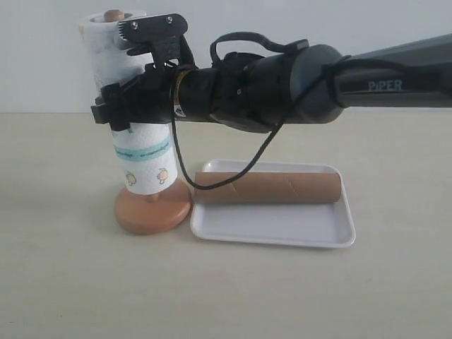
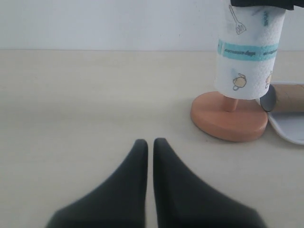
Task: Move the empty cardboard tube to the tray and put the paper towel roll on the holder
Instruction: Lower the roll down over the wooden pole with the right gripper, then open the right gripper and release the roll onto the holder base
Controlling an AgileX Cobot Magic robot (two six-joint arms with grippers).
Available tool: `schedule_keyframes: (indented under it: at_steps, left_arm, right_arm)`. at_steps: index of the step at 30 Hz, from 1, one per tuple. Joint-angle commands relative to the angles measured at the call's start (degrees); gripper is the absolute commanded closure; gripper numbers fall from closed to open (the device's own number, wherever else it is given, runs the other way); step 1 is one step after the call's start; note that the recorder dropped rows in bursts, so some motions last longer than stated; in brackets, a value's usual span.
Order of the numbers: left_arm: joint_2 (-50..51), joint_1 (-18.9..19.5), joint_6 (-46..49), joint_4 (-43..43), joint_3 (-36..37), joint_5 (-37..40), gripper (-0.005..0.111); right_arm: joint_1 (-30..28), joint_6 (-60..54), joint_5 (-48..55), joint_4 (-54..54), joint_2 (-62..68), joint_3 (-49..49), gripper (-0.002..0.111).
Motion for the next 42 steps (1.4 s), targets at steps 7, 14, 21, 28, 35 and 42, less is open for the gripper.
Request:
schedule_keyframes:
  at_steps: [7,14,21,28,35,42]
  left_arm:
    - [-0.12,0.16,0.28,0.38,0.17,-0.36,0.103]
    - [-0.12,0.16,0.28,0.38,0.17,-0.36,0.103]
    - [-0.12,0.16,0.28,0.38,0.17,-0.36,0.103]
    - [-0.12,0.16,0.28,0.38,0.17,-0.36,0.103]
    - [-0.12,0.16,0.28,0.38,0.17,-0.36,0.103]
    - [-0.12,0.16,0.28,0.38,0.17,-0.36,0.103]
  right_arm:
    - [0.60,-0.01,0.12,0.22,2.36,-0.19,0.107]
    - [0.60,-0.01,0.77,0.22,2.36,-0.19,0.053]
    - [0.60,1.15,1.80,0.22,2.36,-0.19,0.003]
    - [0.60,1.71,3.01,0.22,1.94,-0.19,0.003]
    - [0.60,1.48,3.01,-0.55,-4.20,-0.19,0.003]
    - [0.60,-0.18,3.25,-1.20,-13.94,-0.19,0.003]
